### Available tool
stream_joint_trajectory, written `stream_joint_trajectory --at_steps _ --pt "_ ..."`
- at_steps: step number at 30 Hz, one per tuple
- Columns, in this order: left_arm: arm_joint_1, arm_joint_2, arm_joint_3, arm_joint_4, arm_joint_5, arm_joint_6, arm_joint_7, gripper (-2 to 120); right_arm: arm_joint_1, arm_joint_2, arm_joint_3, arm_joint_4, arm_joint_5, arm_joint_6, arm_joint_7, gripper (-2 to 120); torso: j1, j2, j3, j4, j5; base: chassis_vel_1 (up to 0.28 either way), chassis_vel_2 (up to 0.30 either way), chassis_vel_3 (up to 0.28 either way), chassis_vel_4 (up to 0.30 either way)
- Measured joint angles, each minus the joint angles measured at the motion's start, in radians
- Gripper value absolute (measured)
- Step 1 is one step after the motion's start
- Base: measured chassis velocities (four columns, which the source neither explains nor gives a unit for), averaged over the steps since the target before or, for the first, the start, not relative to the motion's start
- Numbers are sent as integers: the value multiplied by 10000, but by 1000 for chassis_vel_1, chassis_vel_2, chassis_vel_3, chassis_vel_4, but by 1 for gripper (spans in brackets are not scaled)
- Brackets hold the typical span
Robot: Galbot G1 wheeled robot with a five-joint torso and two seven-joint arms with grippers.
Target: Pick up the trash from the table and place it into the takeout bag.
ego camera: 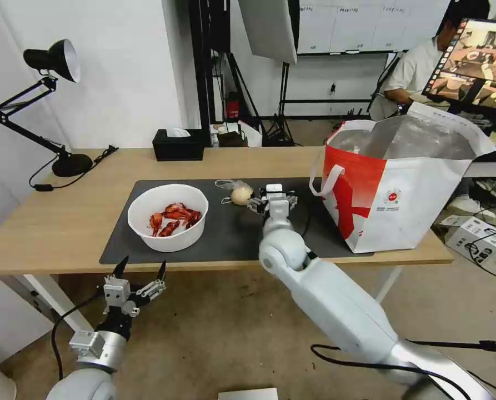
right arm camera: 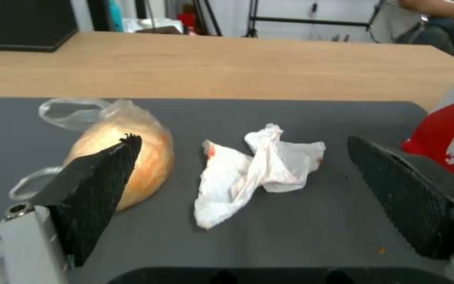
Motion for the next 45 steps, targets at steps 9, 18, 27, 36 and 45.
stream_joint_trajectory --at_steps 9,18,27,36,45 --pt "33 -50 35 -115 14 6 -6 100 430 483 74 -713 392 -292 424 100 0 0 0 0 1 0 0 0 0" --pt "111 -42 27 -148 16 18 -15 100 878 603 -5 -1644 538 -556 476 100 -1 1 -1 -1 2 0 0 0 0" --pt "103 -64 112 -140 20 34 -16 100 1252 824 83 -2664 679 -678 400 100 -1 1 0 -1 2 0 0 0 0" --pt "107 -62 69 -185 20 35 -16 100 1482 970 269 -3357 653 -709 -51 100 -1 0 0 0 2 0 0 0 0" --pt "188 -85 61 -264 32 35 -15 100 1574 1048 376 -3669 649 -708 -320 100 -1 1 -1 0 2 0 0 0 0"
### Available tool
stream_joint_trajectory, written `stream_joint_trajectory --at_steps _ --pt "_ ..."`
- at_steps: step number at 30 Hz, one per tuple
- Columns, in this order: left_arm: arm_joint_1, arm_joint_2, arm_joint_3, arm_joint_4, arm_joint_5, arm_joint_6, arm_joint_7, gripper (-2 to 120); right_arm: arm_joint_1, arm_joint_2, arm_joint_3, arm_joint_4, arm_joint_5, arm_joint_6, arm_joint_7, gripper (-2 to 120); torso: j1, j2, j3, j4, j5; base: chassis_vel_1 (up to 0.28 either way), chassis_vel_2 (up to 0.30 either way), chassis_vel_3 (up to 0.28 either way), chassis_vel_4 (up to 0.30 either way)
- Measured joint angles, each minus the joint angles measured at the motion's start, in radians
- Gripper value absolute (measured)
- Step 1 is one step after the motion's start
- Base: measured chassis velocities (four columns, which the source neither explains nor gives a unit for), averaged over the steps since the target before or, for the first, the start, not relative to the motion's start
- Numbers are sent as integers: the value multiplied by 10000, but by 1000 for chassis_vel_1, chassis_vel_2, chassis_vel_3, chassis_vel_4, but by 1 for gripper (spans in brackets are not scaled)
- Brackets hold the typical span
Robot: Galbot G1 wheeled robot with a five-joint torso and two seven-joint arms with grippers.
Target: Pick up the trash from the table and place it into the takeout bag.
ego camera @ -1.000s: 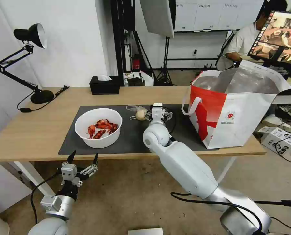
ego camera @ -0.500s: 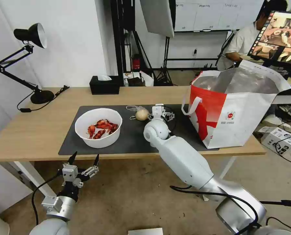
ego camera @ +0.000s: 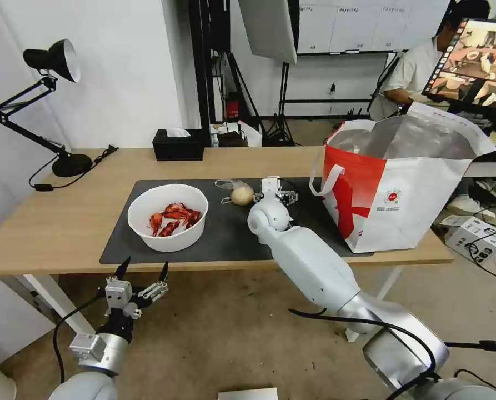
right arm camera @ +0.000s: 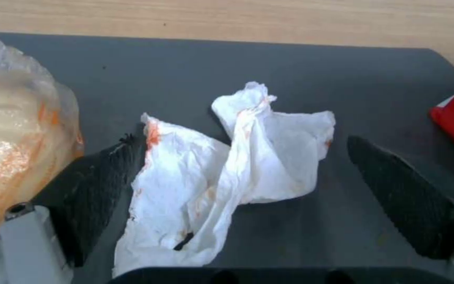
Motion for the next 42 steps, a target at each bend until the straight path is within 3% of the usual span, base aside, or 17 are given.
stream_joint_trajectory --at_steps 18,20,29,31,42 --pt "37 -25 6 -44 22 15 0 100 22 171 157 -351 27 89 -386 97 0 0 0 -1 0 0 0 0 0" --pt "61 -24 -12 -47 21 15 0 100 37 201 162 -400 28 92 -408 91 0 0 0 0 0 0 0 0 0" --pt "63 -52 76 -50 -57 15 -1 100 14 253 221 -524 76 93 -441 88 0 0 0 0 0 0 0 0 0" --pt "73 -55 95 -54 -60 15 0 100 -52 294 339 -617 94 123 -510 75 -1 2 -3 3 1 0 0 0 0" --pt "123 -68 114 -78 -237 14 1 100 -249 188 487 -499 131 145 -551 37 -3 4 -3 2 1 0 0 0 0"
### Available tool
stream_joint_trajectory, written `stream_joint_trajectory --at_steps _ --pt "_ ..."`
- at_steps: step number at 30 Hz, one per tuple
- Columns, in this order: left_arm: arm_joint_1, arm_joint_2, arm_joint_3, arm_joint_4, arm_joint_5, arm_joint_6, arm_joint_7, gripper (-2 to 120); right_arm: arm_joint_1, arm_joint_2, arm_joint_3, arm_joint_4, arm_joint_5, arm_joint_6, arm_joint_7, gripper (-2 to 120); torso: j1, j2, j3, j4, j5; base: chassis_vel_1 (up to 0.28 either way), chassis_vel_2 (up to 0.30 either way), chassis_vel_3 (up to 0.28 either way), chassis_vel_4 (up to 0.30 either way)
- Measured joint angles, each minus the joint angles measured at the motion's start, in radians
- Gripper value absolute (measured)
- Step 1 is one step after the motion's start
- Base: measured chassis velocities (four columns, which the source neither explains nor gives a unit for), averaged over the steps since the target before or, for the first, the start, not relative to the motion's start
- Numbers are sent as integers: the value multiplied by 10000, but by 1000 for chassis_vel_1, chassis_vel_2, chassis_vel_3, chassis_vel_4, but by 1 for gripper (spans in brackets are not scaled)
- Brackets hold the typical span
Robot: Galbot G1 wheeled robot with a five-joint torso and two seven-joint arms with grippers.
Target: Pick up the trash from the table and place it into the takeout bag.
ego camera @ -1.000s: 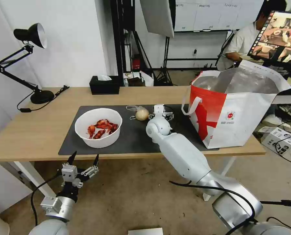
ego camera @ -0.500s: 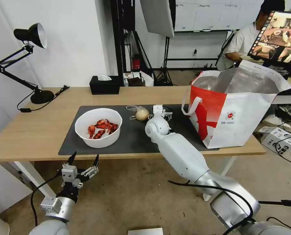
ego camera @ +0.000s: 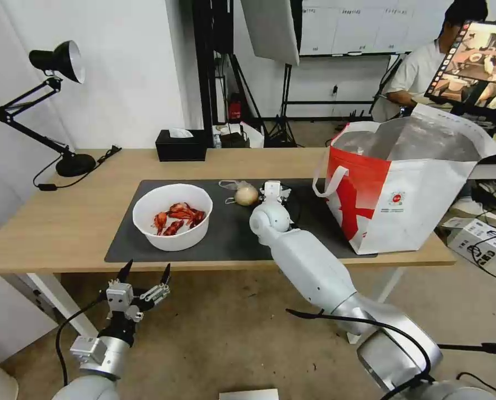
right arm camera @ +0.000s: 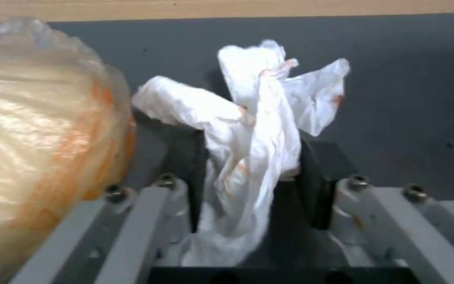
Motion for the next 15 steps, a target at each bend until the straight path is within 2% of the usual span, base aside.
stream_joint_trajectory --at_steps 1,3,5,6,9,15 --pt "0 -11 9 -7 1 0 0 100 -15 -16 0 31 12 0 8 31 0 0 1 0 0 0 0 0 0" --pt "1 -19 14 -14 4 0 0 100 -30 -29 -2 60 20 0 20 28 0 -1 1 -2 0 0 0 0 0" --pt "22 -31 15 -31 9 0 0 100 -82 -41 -11 125 22 34 33 16 1 -2 2 -4 -1 0 0 0 0" --pt "22 -31 15 -31 9 0 0 100 -82 -41 -11 125 22 34 33 16 1 -2 2 -4 -1 0 0 0 0" --pt "80 -32 -14 -69 11 -3 0 100 -186 -37 -50 213 -106 264 5 2 3 -3 4 -5 -1 0 0 0 0" --pt "138 -53 -39 -122 30 -8 2 100 -251 -20 -71 292 -354 506 -22 0 4 -5 6 -9 -1 0 0 0 0"
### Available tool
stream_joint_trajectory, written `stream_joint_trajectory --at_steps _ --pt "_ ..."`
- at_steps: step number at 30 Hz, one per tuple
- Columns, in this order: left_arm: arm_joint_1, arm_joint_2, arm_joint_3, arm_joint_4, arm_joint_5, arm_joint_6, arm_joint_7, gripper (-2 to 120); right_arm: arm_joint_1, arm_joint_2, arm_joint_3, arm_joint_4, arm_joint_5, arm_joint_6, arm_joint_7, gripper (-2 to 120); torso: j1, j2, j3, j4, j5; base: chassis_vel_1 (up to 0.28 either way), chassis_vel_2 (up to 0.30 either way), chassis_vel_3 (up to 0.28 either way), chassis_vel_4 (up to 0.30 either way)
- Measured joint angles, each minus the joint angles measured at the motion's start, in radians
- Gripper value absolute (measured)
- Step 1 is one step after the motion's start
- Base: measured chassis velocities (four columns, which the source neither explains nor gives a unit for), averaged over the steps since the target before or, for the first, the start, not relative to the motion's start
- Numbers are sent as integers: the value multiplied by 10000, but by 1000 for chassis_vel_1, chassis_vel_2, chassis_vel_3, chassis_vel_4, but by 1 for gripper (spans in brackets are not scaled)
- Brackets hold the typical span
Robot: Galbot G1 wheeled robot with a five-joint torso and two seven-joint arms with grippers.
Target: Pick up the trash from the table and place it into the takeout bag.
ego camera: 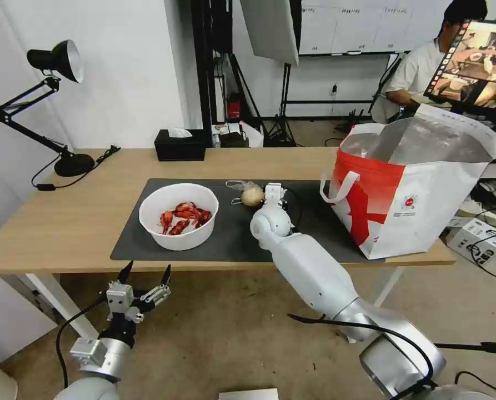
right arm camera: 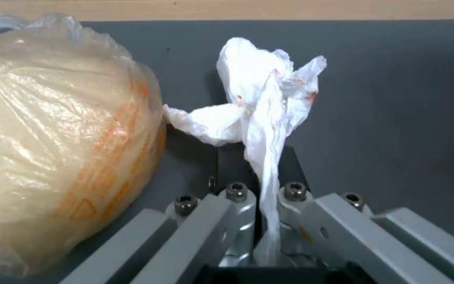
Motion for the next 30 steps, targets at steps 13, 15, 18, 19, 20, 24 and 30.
stream_joint_trajectory --at_steps 13,15,18,19,20,24,30 --pt "155 -93 -122 -158 34 -5 -10 100 -357 -516 -23 1575 -1123 1034 348 0 1 -1 -2 5 1 0 0 0 0" --pt "186 -110 -150 -175 34 -12 -12 100 -430 -703 -87 2003 -1185 1135 360 0 1 0 -2 5 1 0 0 0 0" --pt "242 -137 -187 -188 34 -33 -12 100 -584 -1119 -218 2882 -1210 1259 373 0 0 0 -2 7 1 0 0 0 0" --pt "259 -146 -194 -195 34 -41 -12 100 -689 -1346 -265 3375 -1210 1314 371 0 0 1 -3 7 1 0 0 0 0" --pt "265 -151 -198 -204 35 -43 -12 100 -781 -1501 -281 3712 -1210 1380 358 0 0 1 -3 7 1 0 0 0 0" --pt "270 -167 -199 -262 35 -46 -18 100 -1223 -2063 -237 4979 -1444 1914 -207 0 -1 1 -3 6 2 0 0 0 0" --pt "333 -144 -233 -374 36 -46 -45 100 -1688 -2623 189 6295 -2132 2598 -762 0 -2 1 -4 7 2 0 0 0 0"
